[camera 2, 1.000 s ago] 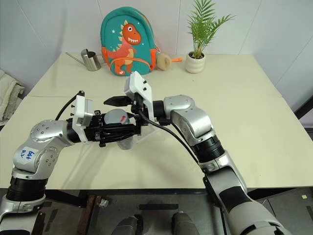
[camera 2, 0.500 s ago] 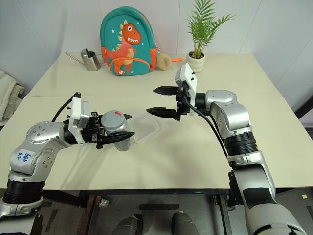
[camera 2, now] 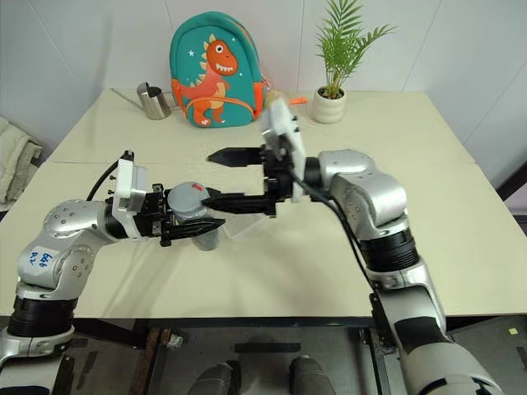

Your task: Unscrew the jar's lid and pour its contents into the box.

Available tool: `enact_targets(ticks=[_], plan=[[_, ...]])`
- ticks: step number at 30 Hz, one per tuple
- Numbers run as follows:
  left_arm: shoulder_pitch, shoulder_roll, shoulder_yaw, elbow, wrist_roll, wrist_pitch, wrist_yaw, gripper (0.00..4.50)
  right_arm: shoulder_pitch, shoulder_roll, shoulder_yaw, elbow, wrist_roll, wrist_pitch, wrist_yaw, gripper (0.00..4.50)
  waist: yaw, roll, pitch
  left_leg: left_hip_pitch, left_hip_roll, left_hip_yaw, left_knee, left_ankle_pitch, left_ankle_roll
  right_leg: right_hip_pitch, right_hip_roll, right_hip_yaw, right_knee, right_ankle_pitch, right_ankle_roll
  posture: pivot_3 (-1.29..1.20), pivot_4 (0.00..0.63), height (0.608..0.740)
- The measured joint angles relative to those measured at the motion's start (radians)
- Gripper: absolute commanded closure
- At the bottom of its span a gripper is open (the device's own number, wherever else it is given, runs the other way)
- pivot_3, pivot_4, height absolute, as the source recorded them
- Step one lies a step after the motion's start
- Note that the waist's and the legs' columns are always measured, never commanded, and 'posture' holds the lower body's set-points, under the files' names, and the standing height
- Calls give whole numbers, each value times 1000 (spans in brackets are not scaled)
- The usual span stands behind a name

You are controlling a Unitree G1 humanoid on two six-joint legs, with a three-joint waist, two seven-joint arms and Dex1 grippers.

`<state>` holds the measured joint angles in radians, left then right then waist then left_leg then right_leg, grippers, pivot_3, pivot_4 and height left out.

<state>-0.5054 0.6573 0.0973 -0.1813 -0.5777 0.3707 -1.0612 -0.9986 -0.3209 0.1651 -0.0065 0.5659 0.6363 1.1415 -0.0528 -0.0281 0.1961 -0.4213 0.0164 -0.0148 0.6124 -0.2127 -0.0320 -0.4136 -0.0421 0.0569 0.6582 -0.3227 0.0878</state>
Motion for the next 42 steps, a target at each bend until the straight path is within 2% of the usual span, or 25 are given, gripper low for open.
enact_targets(ticks=[16,31,37,42], plan=[[-5,-13,-17,1,0,3,6,2138,-28,92,80,96,-125,-83,-46,53,-2,0,0,0,0,0,0,0,0,0,1,0,0,0,0,0,150,740],[-5,-13,-15,3,0,4,21,2138,-49,94,85,135,-135,-113,-35,53,-2,0,0,0,0,0,0,0,0,0,0,0,0,0,0,0,150,740],[2,-6,3,3,0,10,24,2138,-46,-4,45,131,-95,-113,30,53,0,0,0,0,0,0,0,0,0,0,0,-1,0,0,0,0,150,740],[13,3,-2,-5,-5,16,-9,2138,-19,-102,-35,137,-91,-105,35,53,-1,0,0,0,0,0,0,0,0,0,0,0,0,0,0,0,150,740]])
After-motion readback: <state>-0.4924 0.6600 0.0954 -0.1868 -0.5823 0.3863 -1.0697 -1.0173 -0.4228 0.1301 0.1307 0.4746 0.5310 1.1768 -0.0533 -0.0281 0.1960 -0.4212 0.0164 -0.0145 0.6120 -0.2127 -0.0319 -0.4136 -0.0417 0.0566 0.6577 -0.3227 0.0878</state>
